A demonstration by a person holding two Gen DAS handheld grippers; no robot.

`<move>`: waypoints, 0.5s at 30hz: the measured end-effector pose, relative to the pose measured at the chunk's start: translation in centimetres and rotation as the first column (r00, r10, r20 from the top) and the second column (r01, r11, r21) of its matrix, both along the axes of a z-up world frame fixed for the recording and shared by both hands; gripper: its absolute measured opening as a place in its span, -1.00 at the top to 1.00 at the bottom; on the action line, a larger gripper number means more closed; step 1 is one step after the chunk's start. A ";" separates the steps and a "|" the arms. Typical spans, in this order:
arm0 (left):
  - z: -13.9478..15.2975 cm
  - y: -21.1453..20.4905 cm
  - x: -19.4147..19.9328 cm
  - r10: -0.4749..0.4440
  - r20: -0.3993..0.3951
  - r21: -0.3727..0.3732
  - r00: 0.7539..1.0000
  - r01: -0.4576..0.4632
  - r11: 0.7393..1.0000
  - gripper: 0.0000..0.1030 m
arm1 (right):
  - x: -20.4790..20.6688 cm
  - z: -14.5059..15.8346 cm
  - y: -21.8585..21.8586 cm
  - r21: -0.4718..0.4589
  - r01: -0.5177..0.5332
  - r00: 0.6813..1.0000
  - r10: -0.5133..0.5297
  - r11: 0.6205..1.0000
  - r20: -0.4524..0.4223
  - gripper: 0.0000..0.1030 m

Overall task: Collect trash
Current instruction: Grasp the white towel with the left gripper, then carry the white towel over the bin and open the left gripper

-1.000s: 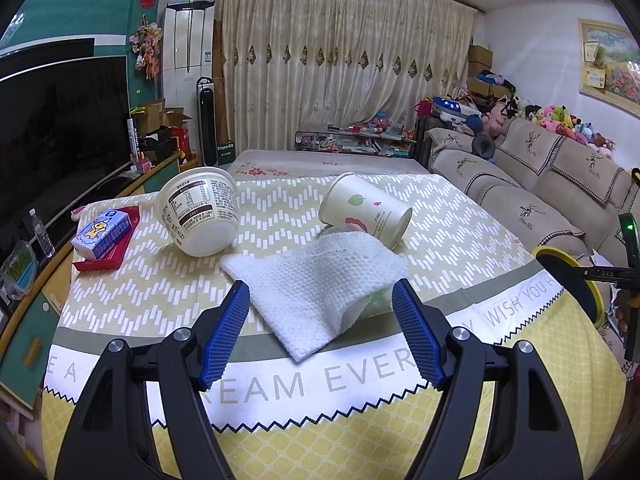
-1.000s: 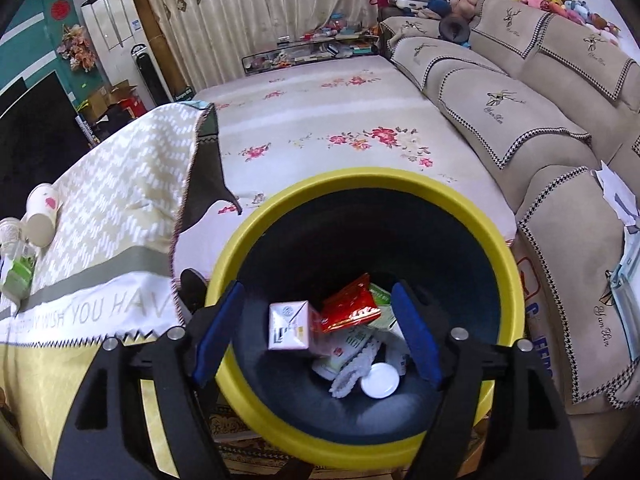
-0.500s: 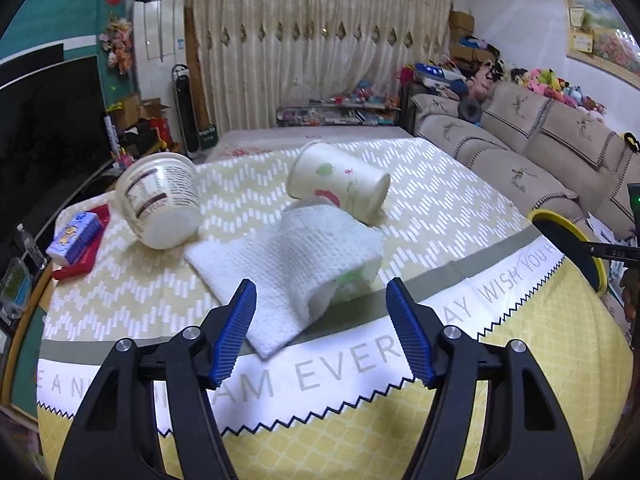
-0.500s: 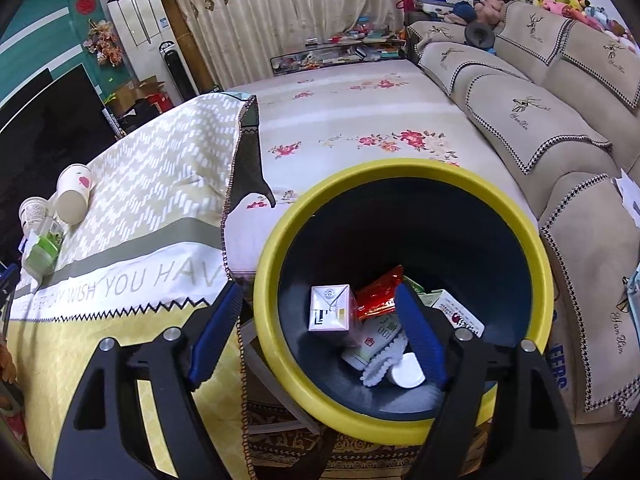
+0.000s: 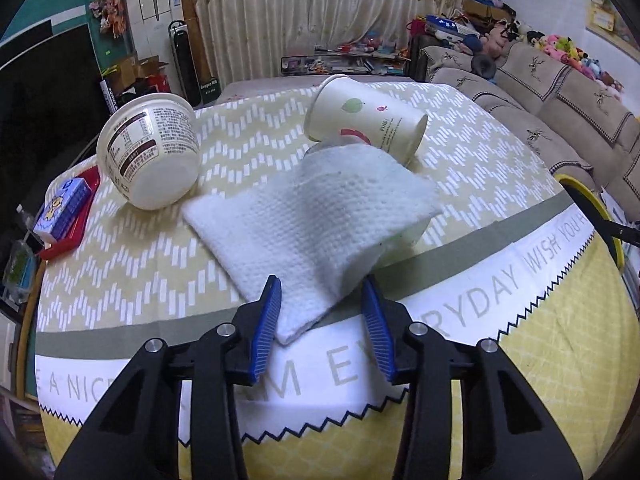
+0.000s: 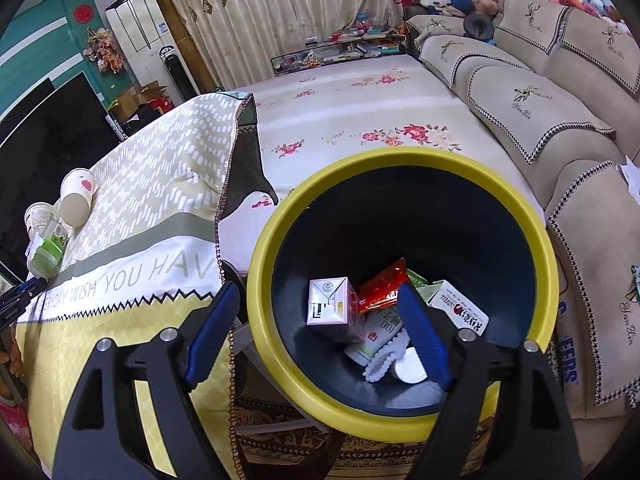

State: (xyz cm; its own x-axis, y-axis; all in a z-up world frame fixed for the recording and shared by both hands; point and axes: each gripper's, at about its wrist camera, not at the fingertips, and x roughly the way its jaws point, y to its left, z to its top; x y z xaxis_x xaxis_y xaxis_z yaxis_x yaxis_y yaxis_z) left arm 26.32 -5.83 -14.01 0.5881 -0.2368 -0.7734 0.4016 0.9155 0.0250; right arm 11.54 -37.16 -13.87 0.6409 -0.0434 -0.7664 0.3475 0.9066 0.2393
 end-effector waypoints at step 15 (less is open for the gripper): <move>1.0 0.6 -0.7 -0.005 0.020 0.024 1.000 0.004 1.000 0.84 | -0.5 0.5 0.5 0.011 -0.018 1.000 0.018 1.000 0.019 -0.49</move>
State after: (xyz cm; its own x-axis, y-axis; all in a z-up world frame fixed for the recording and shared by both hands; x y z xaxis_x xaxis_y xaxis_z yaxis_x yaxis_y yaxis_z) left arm 25.65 -5.23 -13.02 0.6023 -0.2209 -0.7671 0.4047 0.9128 0.0549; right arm 11.00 -36.70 -13.38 0.6560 -0.0231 -0.7544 0.3262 0.9101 0.2557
